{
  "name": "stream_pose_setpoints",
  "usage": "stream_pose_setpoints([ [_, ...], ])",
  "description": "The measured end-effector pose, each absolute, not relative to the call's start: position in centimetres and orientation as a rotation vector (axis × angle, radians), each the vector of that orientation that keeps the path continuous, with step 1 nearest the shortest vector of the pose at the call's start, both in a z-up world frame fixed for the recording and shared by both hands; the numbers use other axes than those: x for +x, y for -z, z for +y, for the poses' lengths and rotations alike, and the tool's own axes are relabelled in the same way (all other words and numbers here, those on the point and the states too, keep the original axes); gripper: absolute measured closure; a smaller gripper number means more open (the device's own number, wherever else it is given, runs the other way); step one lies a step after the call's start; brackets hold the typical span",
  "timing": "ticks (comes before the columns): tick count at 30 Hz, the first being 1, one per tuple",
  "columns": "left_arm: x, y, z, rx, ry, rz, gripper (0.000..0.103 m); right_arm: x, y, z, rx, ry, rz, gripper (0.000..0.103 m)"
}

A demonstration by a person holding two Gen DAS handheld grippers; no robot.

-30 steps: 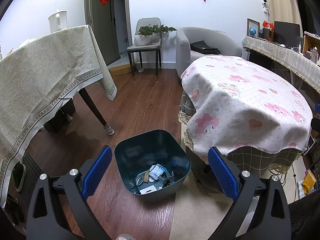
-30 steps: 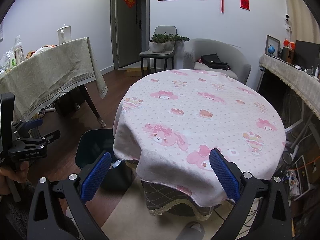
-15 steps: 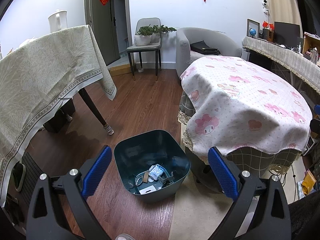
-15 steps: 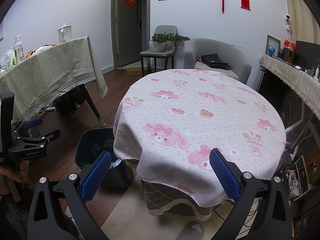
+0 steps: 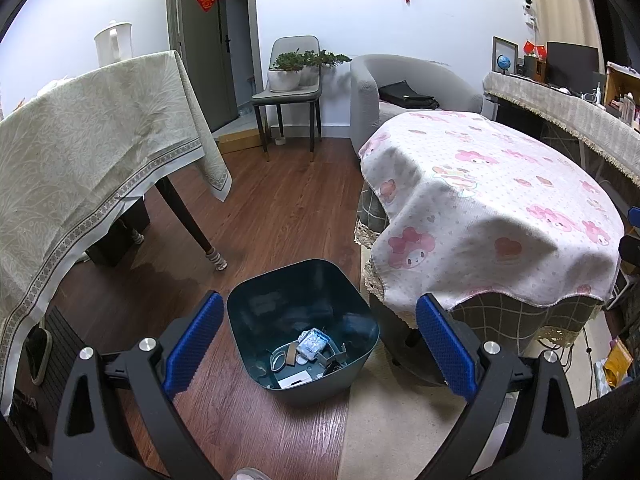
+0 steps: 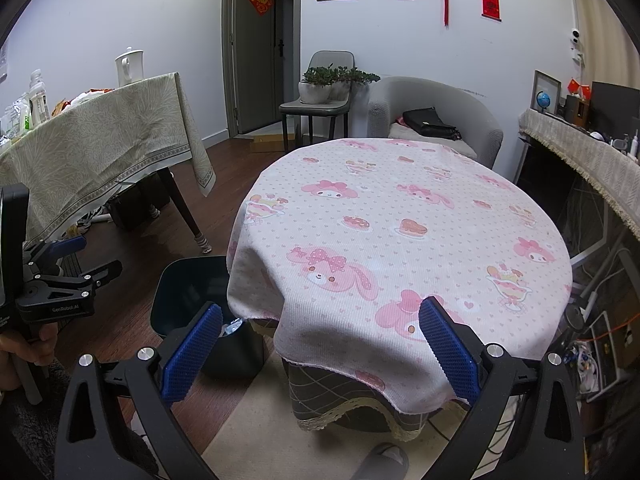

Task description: Collect trash

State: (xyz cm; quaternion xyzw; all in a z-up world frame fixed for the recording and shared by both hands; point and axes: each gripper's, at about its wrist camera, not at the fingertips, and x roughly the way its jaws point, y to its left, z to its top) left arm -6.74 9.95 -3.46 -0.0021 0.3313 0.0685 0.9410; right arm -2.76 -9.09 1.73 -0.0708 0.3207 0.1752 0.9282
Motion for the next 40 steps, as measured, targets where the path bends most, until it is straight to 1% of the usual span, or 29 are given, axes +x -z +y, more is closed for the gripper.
stream_pose_setpoints([
  [40,-6.48,3.76,9.94,-0.007,-0.139,0.690,0.005,-2.77,-1.53,-8.91,-0.149,-0.359,0.661,0.004],
])
